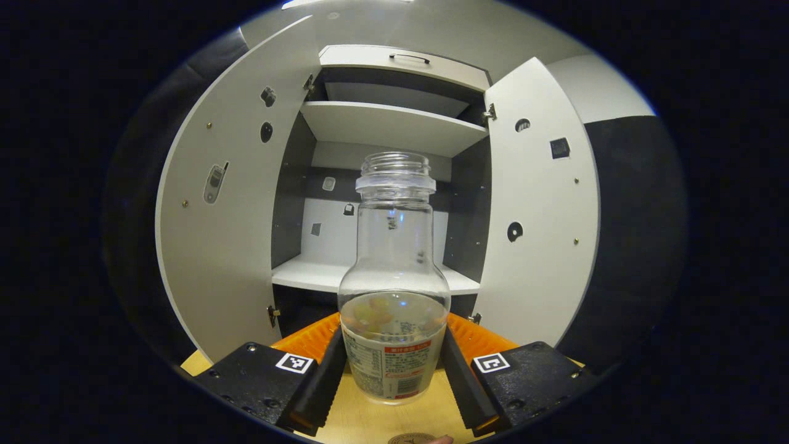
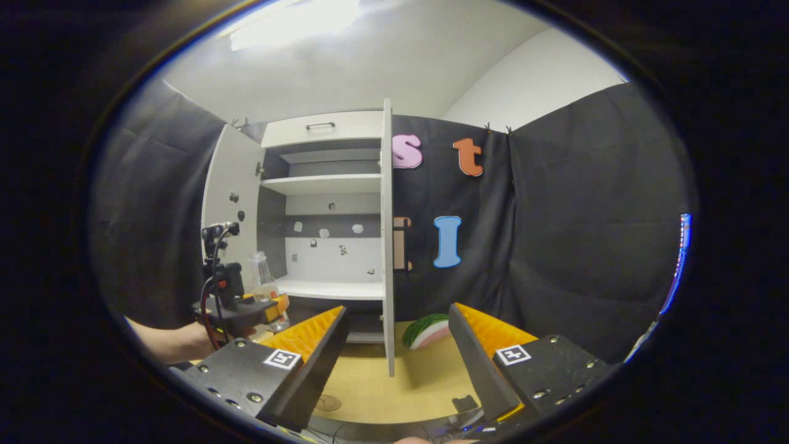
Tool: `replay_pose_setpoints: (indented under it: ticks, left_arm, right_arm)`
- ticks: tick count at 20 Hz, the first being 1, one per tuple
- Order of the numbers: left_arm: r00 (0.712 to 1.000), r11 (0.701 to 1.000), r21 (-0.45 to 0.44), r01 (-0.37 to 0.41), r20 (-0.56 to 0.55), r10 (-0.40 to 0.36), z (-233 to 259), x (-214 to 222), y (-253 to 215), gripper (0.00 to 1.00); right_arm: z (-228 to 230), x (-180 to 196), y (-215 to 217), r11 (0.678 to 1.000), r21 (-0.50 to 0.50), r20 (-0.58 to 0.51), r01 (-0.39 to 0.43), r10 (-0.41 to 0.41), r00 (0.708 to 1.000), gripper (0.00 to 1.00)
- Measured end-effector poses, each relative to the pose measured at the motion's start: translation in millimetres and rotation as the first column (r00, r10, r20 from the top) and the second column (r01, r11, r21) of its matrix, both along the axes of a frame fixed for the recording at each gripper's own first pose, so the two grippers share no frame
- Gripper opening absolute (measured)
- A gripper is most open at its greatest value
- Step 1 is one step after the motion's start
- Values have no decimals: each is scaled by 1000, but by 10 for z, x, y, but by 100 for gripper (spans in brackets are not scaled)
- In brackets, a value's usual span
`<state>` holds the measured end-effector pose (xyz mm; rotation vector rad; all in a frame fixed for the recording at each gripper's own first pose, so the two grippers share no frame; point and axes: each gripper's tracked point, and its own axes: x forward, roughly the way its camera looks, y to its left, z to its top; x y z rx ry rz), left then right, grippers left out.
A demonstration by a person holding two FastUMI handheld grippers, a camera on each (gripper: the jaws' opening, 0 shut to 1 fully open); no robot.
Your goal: Grasp the bottle in the cabinet with the left hand and place it on the coaster, then close the right door with the right hand and the left door with the left hand.
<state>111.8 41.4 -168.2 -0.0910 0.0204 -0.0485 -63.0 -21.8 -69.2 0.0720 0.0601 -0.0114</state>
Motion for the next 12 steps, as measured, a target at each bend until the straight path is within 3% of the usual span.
replay_pose_setpoints:
  ticks: [6,12]
  left_arm:
    - [999,1000,23,-7,32,7,-809,-285,-174,80]
    - [996,998,9,60,-67,-59,-1841,-392,-481,81]
  right_arm:
    - [-349,85,-117,999,47,-30,-13,14,999,99]
    - [-694,237,-222,999,38,-76,-15,18,997,99]
